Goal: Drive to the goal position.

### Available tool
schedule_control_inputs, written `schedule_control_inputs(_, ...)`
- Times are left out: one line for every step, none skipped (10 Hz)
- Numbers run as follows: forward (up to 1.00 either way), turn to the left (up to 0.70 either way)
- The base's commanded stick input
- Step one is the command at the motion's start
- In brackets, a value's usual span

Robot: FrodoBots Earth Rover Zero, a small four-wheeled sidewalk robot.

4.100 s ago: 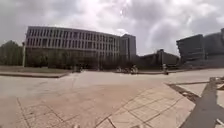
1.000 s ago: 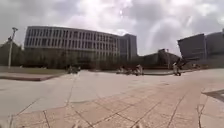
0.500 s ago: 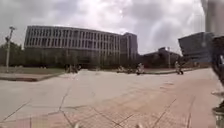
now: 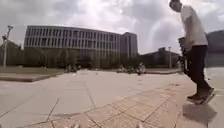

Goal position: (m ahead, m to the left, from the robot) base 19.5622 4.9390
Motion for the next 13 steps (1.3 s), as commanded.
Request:
schedule_control_inputs(0.6,0.0)
schedule_control_inputs(0.6,0.0)
schedule_control_inputs(0.6,0.0)
schedule_control_inputs(0.6,0.0)
schedule_control_inputs(0.6,0.0)
schedule_control_inputs(0.6,0.0)
schedule_control_inputs(0.59,0.0)
schedule_control_inputs(0.57,0.0)
schedule_control_inputs(0.56,0.0)
schedule_control_inputs(0.6,0.0)
schedule_control_inputs(0.6,0.0)
schedule_control_inputs(0.6,0.0)
schedule_control_inputs(0.6,0.0)
